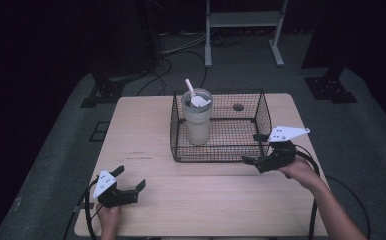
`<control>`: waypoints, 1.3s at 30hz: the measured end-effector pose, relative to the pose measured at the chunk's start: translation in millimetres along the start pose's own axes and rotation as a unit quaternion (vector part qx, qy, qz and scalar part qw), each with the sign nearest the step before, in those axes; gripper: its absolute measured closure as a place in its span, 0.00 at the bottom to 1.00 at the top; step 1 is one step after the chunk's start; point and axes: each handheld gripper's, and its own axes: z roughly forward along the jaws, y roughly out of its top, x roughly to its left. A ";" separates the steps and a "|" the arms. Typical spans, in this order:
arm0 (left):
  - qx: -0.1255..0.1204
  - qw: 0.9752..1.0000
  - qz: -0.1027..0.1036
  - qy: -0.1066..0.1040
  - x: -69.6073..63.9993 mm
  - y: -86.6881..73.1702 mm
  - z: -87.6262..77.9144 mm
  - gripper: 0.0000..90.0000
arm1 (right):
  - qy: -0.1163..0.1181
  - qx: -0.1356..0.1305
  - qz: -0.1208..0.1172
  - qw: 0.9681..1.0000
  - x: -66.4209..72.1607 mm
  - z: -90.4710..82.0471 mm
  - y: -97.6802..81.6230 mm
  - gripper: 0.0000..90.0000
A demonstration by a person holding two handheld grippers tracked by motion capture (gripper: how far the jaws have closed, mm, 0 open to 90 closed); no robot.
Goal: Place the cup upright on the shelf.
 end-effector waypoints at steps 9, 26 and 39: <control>0.001 1.000 0.001 0.001 -0.3 0.1 0.1 0.00 | -0.006 -0.007 0.013 1.000 3.0 -11.0 -19.6 0.09; 0.001 1.000 0.000 0.001 -0.6 0.1 -0.4 0.00 | -0.024 -0.006 0.018 1.000 10.9 -23.7 -49.8 0.10; 0.001 1.000 0.001 0.001 -0.7 0.1 -0.4 0.00 | -0.027 -0.011 0.021 0.999 19.7 -23.4 -64.4 0.10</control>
